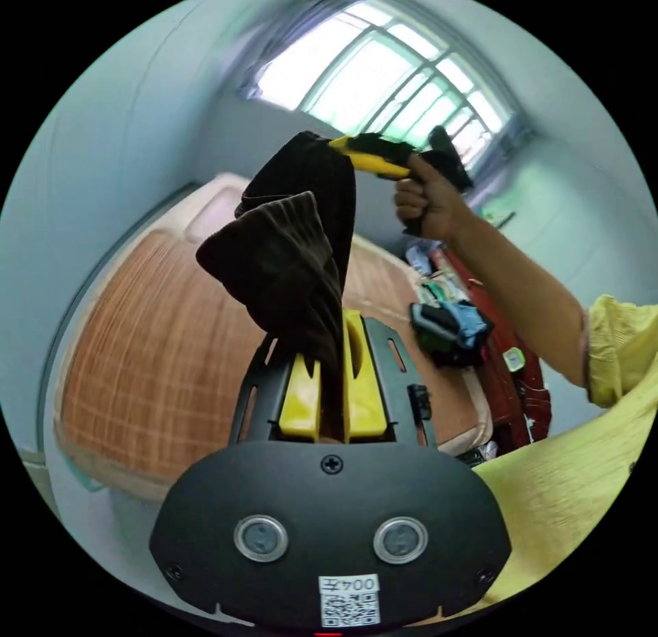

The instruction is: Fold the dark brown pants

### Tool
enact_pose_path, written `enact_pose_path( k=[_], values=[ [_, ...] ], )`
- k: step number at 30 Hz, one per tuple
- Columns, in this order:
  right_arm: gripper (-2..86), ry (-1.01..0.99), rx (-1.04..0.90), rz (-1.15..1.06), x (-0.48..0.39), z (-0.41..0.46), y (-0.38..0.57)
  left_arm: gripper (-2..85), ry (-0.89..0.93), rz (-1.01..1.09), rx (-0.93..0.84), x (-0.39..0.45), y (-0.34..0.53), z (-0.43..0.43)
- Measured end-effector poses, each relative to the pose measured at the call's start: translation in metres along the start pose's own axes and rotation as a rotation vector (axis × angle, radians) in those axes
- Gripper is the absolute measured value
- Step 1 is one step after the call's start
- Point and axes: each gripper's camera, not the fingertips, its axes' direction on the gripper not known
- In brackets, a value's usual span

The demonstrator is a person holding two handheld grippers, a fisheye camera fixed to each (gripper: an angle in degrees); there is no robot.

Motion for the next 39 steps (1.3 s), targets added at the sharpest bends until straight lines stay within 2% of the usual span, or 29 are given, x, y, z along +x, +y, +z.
enact_pose_path(
  k=[2, 4, 7, 10, 16, 22, 27, 31, 32, 34, 39],
  values=[
    [9.4, -0.135, 0.045, 0.078, 0.018, 0.052, -0.003, 6.6, -0.098, -0.145, -0.139, -0.094, 0.015, 0.021],
    [11.9, -0.185, 0.072, 0.133, 0.03, 0.064, 0.006, 6.7, -0.116, -0.265, -0.2, -0.157, 0.034, 0.026],
    [16.5, -0.079, 0.058, 0.208, 0.055, 0.05, 0.043, 6.8, -0.197, -0.358, -0.205, -0.213, 0.059, 0.011],
    [18.6, 0.064, 0.038, 0.314, 0.087, 0.01, 0.111, 7.2, -0.223, -0.379, -0.219, -0.229, 0.074, 0.003],
    [21.3, 0.352, -0.028, 0.636, 0.124, -0.058, 0.292, 7.5, -0.189, -0.309, -0.337, -0.195, 0.089, 0.055],
    [20.7, 0.404, -0.037, 0.884, 0.137, -0.063, 0.418, 7.6, -0.195, -0.125, -0.469, -0.118, 0.08, 0.158],
    [20.7, 0.481, -0.139, 0.918, 0.167, -0.048, 0.449, 7.4, -0.236, 0.031, -0.565, -0.07, 0.071, 0.241],
    [18.4, 0.56, -0.354, 0.953, 0.197, -0.011, 0.47, 6.9, -0.263, 0.067, -0.734, -0.055, 0.09, 0.311],
    [16.4, 0.663, -0.32, 0.901, 0.185, -0.011, 0.466, 6.0, -0.294, 0.084, -0.753, -0.049, 0.099, 0.322],
    [15.7, 0.706, -0.312, 0.889, 0.178, -0.009, 0.464, 5.0, -0.373, 0.095, -0.686, -0.036, 0.106, 0.322],
    [11.9, 0.672, -0.224, 0.884, 0.169, -0.033, 0.48, 4.3, -0.433, 0.102, -0.616, -0.012, 0.119, 0.326]
  ],
)
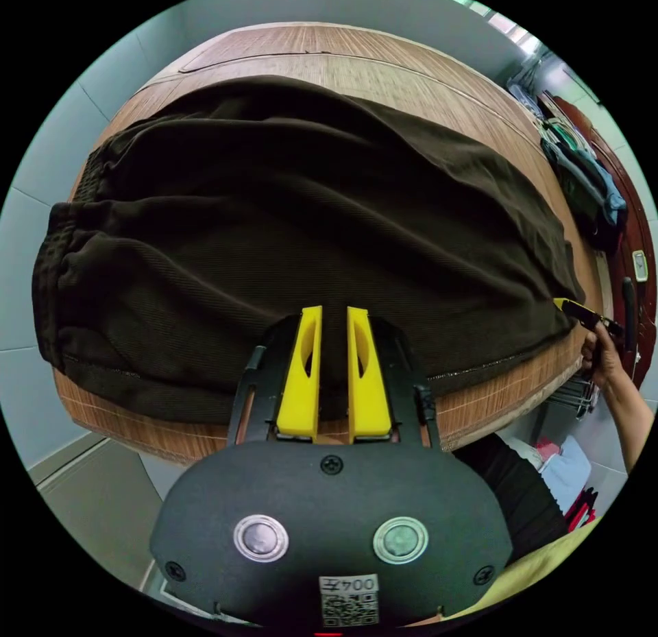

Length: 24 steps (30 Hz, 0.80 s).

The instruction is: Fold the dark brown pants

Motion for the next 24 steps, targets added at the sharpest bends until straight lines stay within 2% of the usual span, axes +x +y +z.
enact_pose_path(
  k=[3, 6, 8, 10, 13, 19, 21, 24],
  values=[
    [9.5, -0.095, 0.007, 0.064, 0.03, -0.009, 0.012, 4.0, -0.004, 0.004, -0.026, 0.009, -0.005, 0.001],
    [12.1, -0.446, 0.028, 0.174, 0.077, -0.017, 0.026, 3.8, 0.029, -0.028, -0.032, 0.011, -0.006, 0.002],
    [12.7, -0.745, 0.155, 0.412, 0.123, -0.015, 0.053, 3.7, 0.042, -0.035, -0.027, 0.015, -0.005, 0.003],
    [12.5, -0.839, 0.23, 0.549, 0.145, -0.009, 0.071, 3.7, 0.037, -0.035, -0.025, 0.02, -0.004, 0.004],
    [11.8, -0.857, 0.241, 0.59, 0.152, -0.002, 0.075, 3.6, 0.023, -0.042, -0.019, 0.029, -0.003, 0.003],
    [4.9, -0.817, 0.225, 0.582, 0.151, -0.019, 0.057, 3.5, 0.02, -0.066, -0.022, 0.041, -0.003, 0.003],
    [4.7, -0.793, 0.254, 0.552, 0.153, -0.041, 0.044, 3.4, 0.016, -0.061, -0.032, 0.045, -0.005, 0.003],
    [4.6, -0.737, 0.351, 0.396, 0.148, -0.1, -0.008, 3.2, 0.011, -0.052, -0.048, 0.05, -0.008, 0.003]
  ],
)
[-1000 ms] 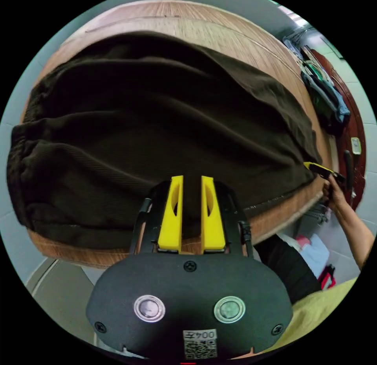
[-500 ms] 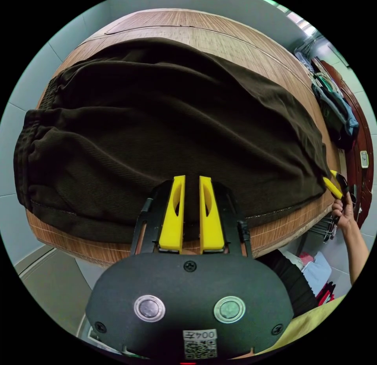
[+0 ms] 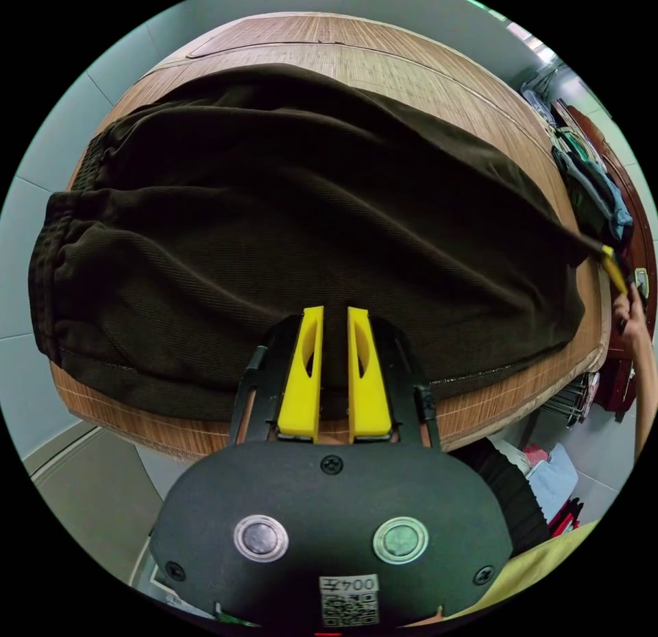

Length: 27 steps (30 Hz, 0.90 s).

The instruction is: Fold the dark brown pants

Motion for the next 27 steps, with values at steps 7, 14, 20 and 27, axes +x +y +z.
enact_pose_path(
  k=[7, 14, 20, 27],
  values=[
    [10.6, 0.078, 0.059, -0.308, -0.116, -0.011, -0.095, 3.0, -0.002, -0.025, -0.012, 0.009, -0.002, 0.0],
    [11.1, 0.358, -0.18, -0.287, -0.038, 0.029, 0.037, 3.1, -0.025, -0.042, -0.003, 0.017, -0.002, -0.001],
    [11.2, 0.286, -0.329, -0.057, 0.044, 0.056, 0.122, 2.9, -0.027, -0.038, -0.045, 0.018, -0.011, -0.002],
    [11.6, 0.246, 0.236, -0.109, 0.019, -0.089, 0.004, 1.4, 0.06, -0.161, -0.092, -0.001, -0.021, -0.013]
  ],
)
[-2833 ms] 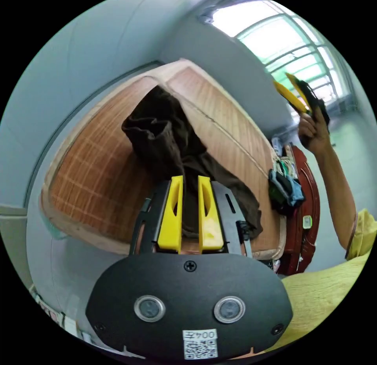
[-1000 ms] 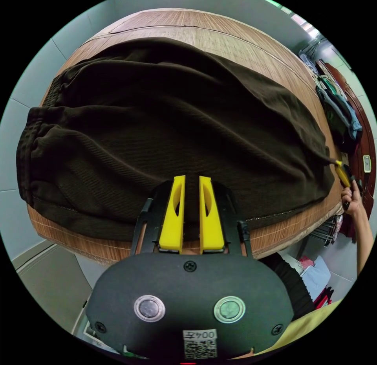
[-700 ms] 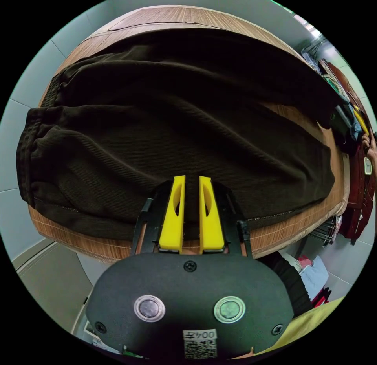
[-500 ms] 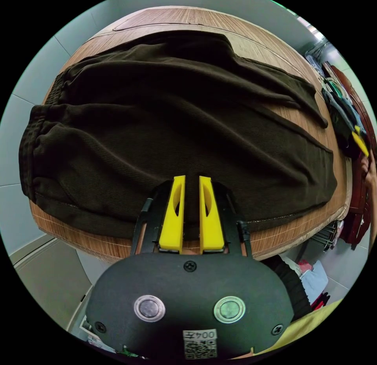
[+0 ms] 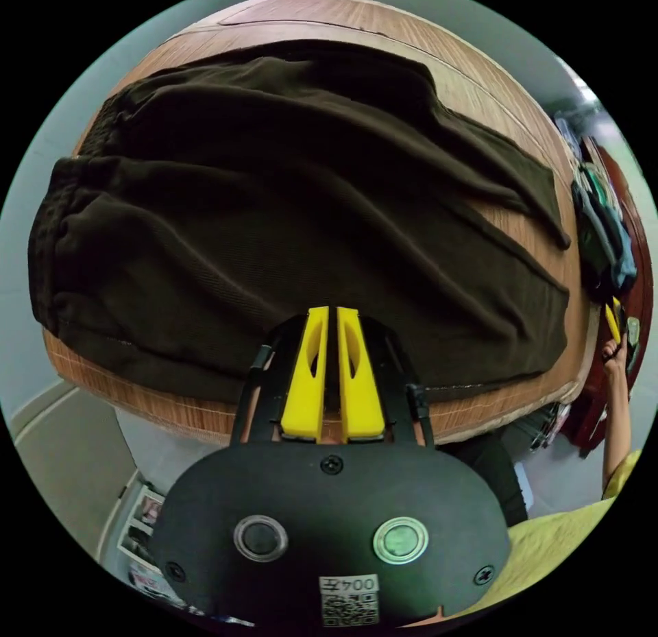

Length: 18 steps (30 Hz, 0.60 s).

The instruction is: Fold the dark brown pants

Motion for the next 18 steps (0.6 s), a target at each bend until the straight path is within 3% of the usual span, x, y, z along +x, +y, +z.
enact_pose_path(
  k=[4, 8, 15, 18],
  values=[
    [12.3, 0.072, 0.186, -0.03, 0.019, -0.033, -0.131, 1.3, 0.026, -0.173, 0.108, 0.001, 0.015, -0.024],
    [12.4, 0.171, 0.183, -0.077, 0.028, -0.018, -0.226, 1.7, 0.03, -0.253, 0.091, 0.027, 0.038, -0.026],
    [5.6, 0.265, 0.104, -0.103, 0.032, 0.006, -0.295, 1.5, 0.06, -0.293, 0.01, 0.08, 0.058, -0.009],
    [3.8, 0.179, 0.105, -0.13, 0.026, -0.02, -0.305, 1.2, 0.095, -0.276, -0.02, 0.098, 0.053, -0.003]
  ],
)
